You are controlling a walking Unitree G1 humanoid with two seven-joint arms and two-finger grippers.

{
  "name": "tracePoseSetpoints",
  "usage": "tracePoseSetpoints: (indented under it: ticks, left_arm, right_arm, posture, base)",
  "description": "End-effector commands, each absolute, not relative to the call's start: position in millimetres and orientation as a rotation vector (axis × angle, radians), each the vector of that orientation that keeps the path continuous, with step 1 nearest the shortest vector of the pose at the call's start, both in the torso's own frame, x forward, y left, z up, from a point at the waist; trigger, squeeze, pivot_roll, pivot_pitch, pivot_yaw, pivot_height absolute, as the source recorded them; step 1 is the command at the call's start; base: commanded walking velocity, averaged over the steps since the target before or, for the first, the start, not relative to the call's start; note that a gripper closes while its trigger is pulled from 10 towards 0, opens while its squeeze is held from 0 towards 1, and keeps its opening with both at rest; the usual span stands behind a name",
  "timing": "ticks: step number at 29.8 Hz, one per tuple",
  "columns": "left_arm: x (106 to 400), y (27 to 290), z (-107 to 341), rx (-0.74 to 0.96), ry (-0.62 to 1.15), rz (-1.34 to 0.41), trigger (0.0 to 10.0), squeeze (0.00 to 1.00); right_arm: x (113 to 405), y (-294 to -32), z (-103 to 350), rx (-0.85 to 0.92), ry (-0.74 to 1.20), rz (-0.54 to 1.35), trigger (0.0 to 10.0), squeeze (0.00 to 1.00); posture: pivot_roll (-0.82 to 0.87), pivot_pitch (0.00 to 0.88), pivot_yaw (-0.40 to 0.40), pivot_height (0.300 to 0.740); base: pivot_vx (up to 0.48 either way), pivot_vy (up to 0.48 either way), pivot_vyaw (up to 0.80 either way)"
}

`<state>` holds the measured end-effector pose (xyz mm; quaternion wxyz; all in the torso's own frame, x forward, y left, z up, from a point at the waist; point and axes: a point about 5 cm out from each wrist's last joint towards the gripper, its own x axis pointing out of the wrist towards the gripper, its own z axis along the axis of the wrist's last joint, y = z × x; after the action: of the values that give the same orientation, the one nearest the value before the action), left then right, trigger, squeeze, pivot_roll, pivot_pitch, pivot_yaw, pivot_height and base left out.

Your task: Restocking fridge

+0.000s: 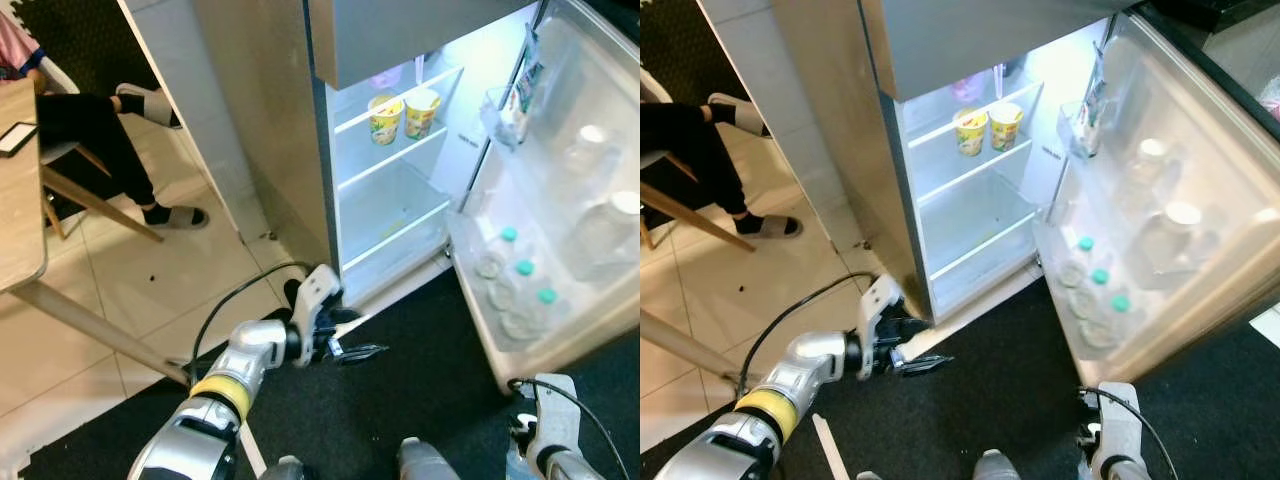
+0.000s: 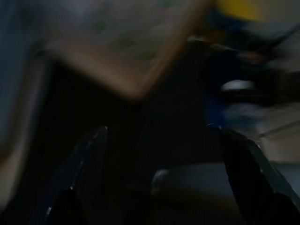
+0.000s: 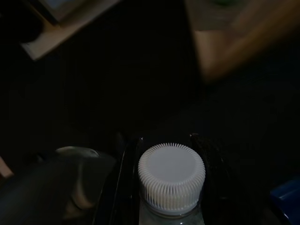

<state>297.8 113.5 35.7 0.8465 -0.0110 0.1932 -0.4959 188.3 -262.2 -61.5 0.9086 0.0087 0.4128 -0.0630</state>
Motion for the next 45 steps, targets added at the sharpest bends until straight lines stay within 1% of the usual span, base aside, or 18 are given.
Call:
tracePoseSetpoints:
  ticks: [1,2,3,4,5,7,8,10,15,16,17,19,21,25,30,35,38,45]
  left_arm:
    - [289.3,145.6,14.3,-0.016,0.492,-0.822,10.0,0.00]
    - [282.3,161.8,2.7,-0.025,0.543,-0.697,10.0,0.00]
    - [282.3,161.8,2.7,-0.025,0.543,-0.697,10.0,0.00]
    - [274.9,174.2,-6.8,-0.029,0.587,-0.603,10.0,0.00]
    - [274.9,174.2,-6.8,-0.029,0.587,-0.603,10.0,0.00]
    - [244.8,200.8,-34.6,-0.039,0.709,-0.381,10.0,0.00]
    - [244.8,200.8,-34.6,-0.039,0.709,-0.381,10.0,0.00]
    - [212.6,216.1,-56.8,-0.047,0.817,-0.228,10.0,0.00]
    - [159.5,227.3,-84.5,-0.063,0.989,-0.058,10.0,0.00]
    - [159.5,227.3,-84.5,-0.063,0.989,-0.058,10.0,0.00]
    - [146.6,228.5,-89.9,-0.057,1.030,-0.029,10.0,0.00]
    - [132.2,228.7,-95.6,-0.055,1.070,0.013,10.0,0.00]
    - [130.1,227.2,-96.7,-0.072,1.069,0.031,10.0,0.00]
    - [139.0,219.6,-95.3,-0.177,1.007,0.110,10.0,0.00]
    - [140.9,220.0,-94.8,-0.171,1.001,0.137,10.0,0.00]
    - [133.6,211.4,-98.7,-0.128,1.033,0.063,10.0,0.00]
    - [126.5,208.4,-101.7,-0.119,1.057,0.054,10.0,0.00]
    - [125.5,207.2,-102.2,-0.123,1.059,0.054,10.0,0.00]
  right_arm:
    - [193.8,-256.5,-59.9,0.053,0.821,-0.109,10.0,0.00]
    - [198.7,-253.3,-57.9,0.057,0.807,-0.087,10.0,0.00]
    - [198.7,-253.3,-57.9,0.057,0.807,-0.087,10.0,0.00]
    - [202.5,-250.6,-56.6,0.057,0.800,-0.071,10.0,0.00]
    - [202.5,-250.6,-56.6,0.057,0.800,-0.071,10.0,0.00]
    - [205.1,-244.1,-57.6,0.031,0.817,-0.041,10.0,0.00]
    - [205.1,-244.1,-57.6,0.031,0.817,-0.041,10.0,0.00]
    - [201.7,-239.3,-61.5,0.014,0.848,-0.028,10.0,0.00]
    - [187.2,-237.4,-71.0,-0.019,0.923,-0.047,10.0,0.00]
    - [187.2,-237.4,-71.0,-0.019,0.923,-0.047,10.0,0.00]
    - [180.1,-238.1,-74.7,-0.021,0.951,-0.056,10.0,0.00]
    - [167.7,-239.6,-80.5,-0.018,0.998,-0.074,10.0,0.00]
    - [162.0,-240.3,-82.9,-0.018,1.019,-0.080,10.0,0.00]
    - [144.4,-244.2,-89.3,-0.026,1.085,-0.098,10.0,0.00]
    - [151.4,-244.0,-86.8,-0.031,1.073,-0.095,10.0,0.00]
    - [161.6,-241.5,-83.4,-0.037,1.052,-0.087,10.0,0.00]
    - [166.3,-241.2,-81.5,-0.043,1.043,-0.082,10.0,0.00]
    - [167.3,-241.7,-81.0,-0.052,1.044,-0.079,10.0,0.00]
  posture:
    - [-0.14,0.108,0.067,0.740]
    - [-0.13,0.105,0.066,0.740]
    - [-0.13,0.105,0.066,0.740]
    - [-0.13,0.097,0.062,0.740]
    - [-0.13,0.097,0.062,0.740]
    - [-0.12,0.078,0.053,0.740]
    - [-0.12,0.078,0.053,0.740]
    - [-0.11,0.068,0.049,0.740]
    - [-0.11,0.051,0.045,0.740]
    - [-0.11,0.051,0.045,0.740]
    - [-0.10,0.041,0.043,0.740]
    - [-0.09,0.037,0.041,0.740]
    - [-0.08,0.026,0.036,0.740]
    - [-0.06,0.000,0.018,0.740]
    - [-0.05,0.000,0.008,0.740]
    - [-0.04,0.000,0.010,0.740]
    - [-0.04,0.000,0.009,0.740]
    - [-0.03,0.000,0.007,0.740]
  base:
    - [0.000,0.000,0.00]
    - [0.000,0.000,0.00]
    - [0.000,0.000,0.00]
    - [0.000,0.000,0.00]
    - [0.000,0.000,0.00]
    - [0.000,0.000,0.00]
    - [0.000,0.000,0.00]
    - [0.000,0.000,0.00]
    - [0.000,0.000,0.00]
    - [0.000,0.000,0.00]
    - [0.000,0.000,0.00]
    - [0.000,0.000,0.00]
    - [0.000,0.000,0.00]
    - [0.000,0.000,0.00]
    - [0.000,0.000,0.00]
    - [0.000,0.000,0.00]
    - [0.000,0.000,0.00]
    - [0.000,0.000,0.00]
